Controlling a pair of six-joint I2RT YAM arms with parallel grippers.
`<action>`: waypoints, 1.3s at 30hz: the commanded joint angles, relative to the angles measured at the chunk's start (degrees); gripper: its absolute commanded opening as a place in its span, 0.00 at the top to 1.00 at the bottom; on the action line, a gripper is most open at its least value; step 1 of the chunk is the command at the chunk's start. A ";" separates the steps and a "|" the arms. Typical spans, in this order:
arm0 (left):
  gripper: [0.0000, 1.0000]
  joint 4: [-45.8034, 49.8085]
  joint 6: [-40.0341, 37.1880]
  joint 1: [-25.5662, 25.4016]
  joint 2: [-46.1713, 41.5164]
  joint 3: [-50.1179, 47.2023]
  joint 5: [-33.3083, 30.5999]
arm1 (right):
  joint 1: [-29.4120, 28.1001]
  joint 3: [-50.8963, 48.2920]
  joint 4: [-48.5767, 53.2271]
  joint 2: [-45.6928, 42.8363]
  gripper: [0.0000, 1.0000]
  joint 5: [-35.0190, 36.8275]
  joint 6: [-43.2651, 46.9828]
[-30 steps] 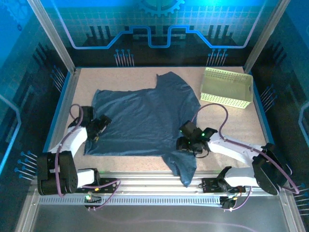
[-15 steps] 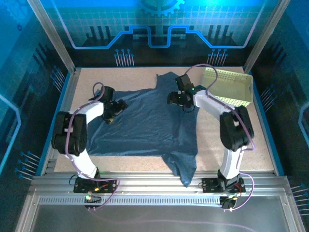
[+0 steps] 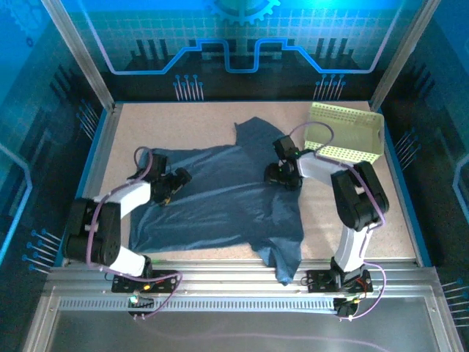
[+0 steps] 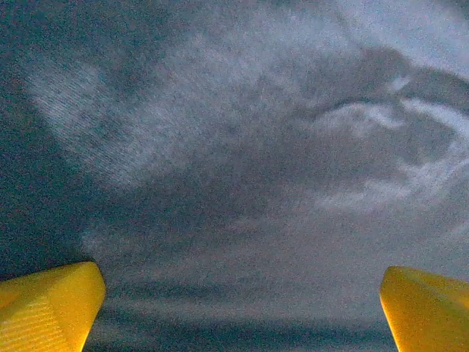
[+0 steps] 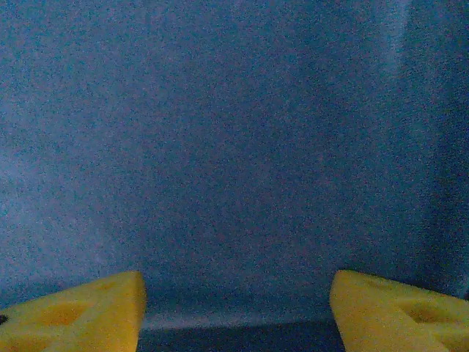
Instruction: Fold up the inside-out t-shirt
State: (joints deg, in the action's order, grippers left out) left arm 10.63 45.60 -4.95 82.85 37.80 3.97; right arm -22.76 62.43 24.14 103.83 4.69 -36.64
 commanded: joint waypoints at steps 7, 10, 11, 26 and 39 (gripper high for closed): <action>0.01 16.47 -3.67 0.31 -7.71 8.01 -8.47 | 0.71 -0.17 4.64 -9.91 0.30 1.09 2.12; 0.02 22.18 -6.89 3.10 -0.47 21.54 -14.49 | 0.88 8.84 6.06 -7.24 0.30 2.86 5.72; 0.02 23.94 -7.43 3.67 1.99 25.61 -16.54 | 1.05 11.22 6.30 -5.99 0.30 2.92 6.64; 0.21 34.19 -12.65 9.03 35.64 57.99 -22.69 | 2.54 37.54 6.98 14.42 0.32 1.82 17.47; 0.35 34.75 -12.56 10.25 42.46 60.81 -20.00 | 4.16 40.29 6.18 18.88 0.33 1.00 18.31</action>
State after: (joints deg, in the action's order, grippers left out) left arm 43.09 33.45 4.73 123.57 96.44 -16.80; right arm -19.29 100.86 29.95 121.47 6.42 -19.25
